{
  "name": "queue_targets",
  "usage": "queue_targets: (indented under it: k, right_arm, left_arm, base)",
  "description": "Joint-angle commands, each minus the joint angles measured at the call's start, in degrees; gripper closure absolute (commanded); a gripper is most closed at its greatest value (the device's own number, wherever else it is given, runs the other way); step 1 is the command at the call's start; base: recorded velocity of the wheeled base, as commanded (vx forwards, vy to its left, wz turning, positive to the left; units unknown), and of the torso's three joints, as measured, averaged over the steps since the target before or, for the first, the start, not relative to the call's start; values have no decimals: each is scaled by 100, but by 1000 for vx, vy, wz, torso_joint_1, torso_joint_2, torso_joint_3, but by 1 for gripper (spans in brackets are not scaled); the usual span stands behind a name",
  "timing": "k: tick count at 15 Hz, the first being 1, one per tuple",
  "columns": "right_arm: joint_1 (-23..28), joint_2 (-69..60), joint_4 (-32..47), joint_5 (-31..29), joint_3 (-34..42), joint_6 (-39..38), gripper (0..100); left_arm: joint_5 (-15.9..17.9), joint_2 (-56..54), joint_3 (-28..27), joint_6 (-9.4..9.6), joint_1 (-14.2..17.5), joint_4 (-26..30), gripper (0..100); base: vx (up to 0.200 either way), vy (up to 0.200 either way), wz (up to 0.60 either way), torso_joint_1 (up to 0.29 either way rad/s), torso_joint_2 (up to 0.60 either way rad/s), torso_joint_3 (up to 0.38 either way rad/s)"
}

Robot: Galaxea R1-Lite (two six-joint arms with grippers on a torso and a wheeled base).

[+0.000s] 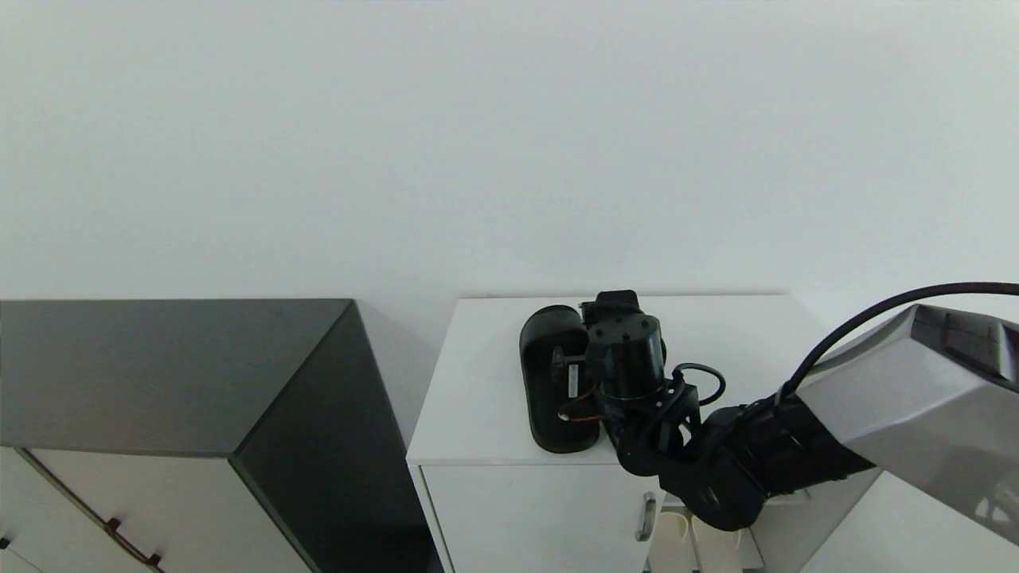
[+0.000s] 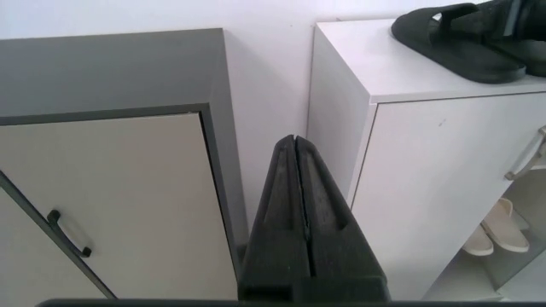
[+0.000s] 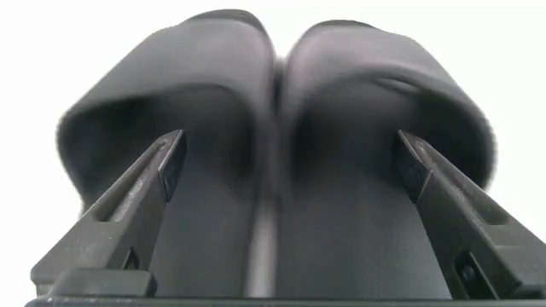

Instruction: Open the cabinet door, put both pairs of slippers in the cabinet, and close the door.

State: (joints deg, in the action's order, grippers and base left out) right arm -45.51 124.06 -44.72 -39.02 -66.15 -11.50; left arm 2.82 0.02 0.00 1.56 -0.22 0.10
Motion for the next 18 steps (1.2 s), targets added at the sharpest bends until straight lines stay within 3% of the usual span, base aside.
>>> queue_targets:
  k: [1, 6, 7, 13, 17, 18]
  right_arm:
    - [103, 329, 33, 9, -329, 25, 0]
    - [253, 610, 182, 123, -759, 25, 0]
    - [253, 601, 191, 114, -759, 25, 100]
    - [253, 426, 103, 61, -636, 192, 100]
    - [130, -814, 42, 149, 638, 271, 100]
    - [16, -1367, 33, 351, 1447, 236, 100]
  left_arm:
    - [0, -2, 0, 2, 4, -1, 100]
    - [0, -2, 0, -15, 4, -1, 100]
    - [0, -2, 0, -15, 4, -1, 100]
    - [0, -2, 0, -15, 4, -1, 100]
    - [-9, -2, 0, -15, 4, -1, 100]
    - [-9, -2, 0, -24, 4, -1, 100]
  base:
    - [0, 0, 0, 0, 0, 0]
    - [0, 0, 0, 0, 0, 0]
    - [0, 0, 0, 0, 0, 0]
    - [0, 0, 0, 0, 0, 0]
    - [0, 0, 0, 0, 0, 0]
    - [0, 0, 0, 0, 0, 0]
